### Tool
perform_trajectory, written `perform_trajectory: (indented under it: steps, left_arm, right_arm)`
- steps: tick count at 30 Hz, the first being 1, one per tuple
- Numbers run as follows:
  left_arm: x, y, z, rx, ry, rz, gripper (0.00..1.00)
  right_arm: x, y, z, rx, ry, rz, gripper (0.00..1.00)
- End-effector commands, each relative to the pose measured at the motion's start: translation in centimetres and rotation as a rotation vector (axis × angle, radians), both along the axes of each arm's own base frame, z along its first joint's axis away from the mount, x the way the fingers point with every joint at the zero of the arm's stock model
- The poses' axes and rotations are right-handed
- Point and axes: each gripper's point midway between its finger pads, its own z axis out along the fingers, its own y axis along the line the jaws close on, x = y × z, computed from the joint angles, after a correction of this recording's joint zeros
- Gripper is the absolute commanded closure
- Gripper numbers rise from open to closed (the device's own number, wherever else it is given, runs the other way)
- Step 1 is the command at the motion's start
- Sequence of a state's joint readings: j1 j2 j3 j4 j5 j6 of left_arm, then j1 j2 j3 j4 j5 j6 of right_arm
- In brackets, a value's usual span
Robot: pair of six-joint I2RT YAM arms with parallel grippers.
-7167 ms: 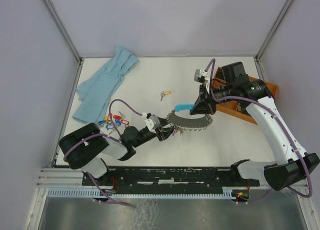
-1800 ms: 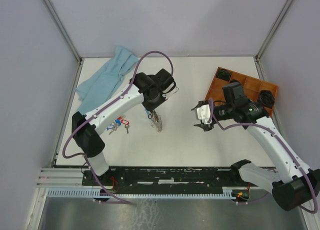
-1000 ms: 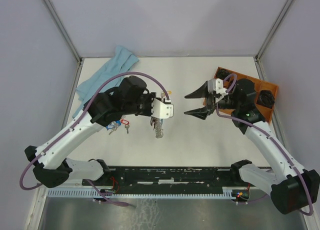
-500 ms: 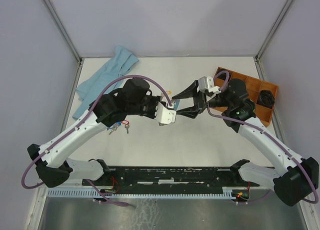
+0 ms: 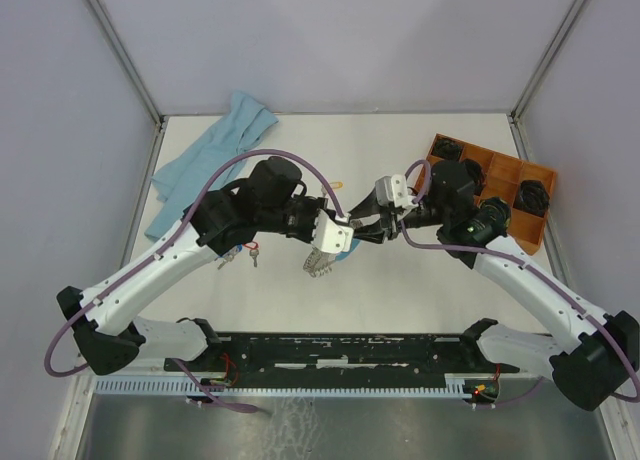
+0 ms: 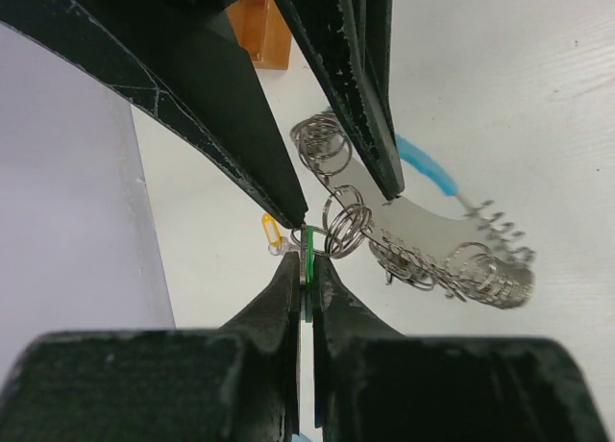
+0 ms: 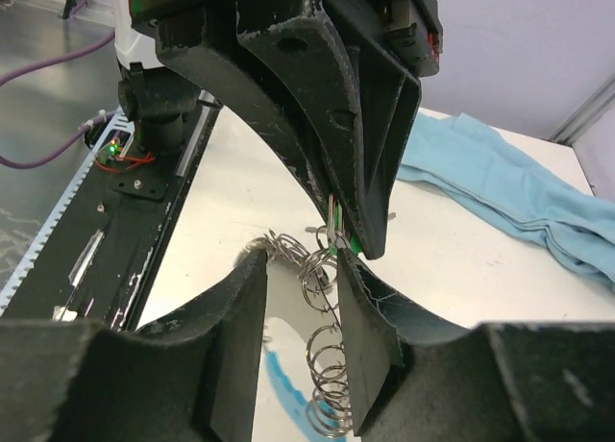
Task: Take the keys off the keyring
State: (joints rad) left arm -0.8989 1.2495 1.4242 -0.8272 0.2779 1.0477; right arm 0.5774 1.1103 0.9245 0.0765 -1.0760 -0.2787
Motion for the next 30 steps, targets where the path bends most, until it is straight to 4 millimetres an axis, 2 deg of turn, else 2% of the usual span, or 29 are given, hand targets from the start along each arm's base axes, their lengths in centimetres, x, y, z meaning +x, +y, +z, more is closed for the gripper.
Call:
perform_trajectory:
  steps: [1,12,21,30]
  left_arm:
    - [-0.3,-1.5,2.8,-0.119,-0.032,-0.040,0.97]
    - [-0.7,-2.0,2.0,-0.113,0.011,-0.062,0.97]
    - [-1.0,-1.9,1.2,-0.089,0.038,-0.068,0.97]
    - [-1.5,-2.4,1.0,-0.095,0.065,-0.097,0.97]
  right_arm:
    - [0.2,0.1,1.5,0.001,-0.086,-0.008,0.58]
    - [0.3,0.0,1.8,0.001,-0.093,-0.024,0.57]
    - [-0.4,-0.3,2.4,-0.022,-0.107,-0.001,0.56]
    - [0.3,-0.1,2.1,-0.014,-0.084,-0.031,0.56]
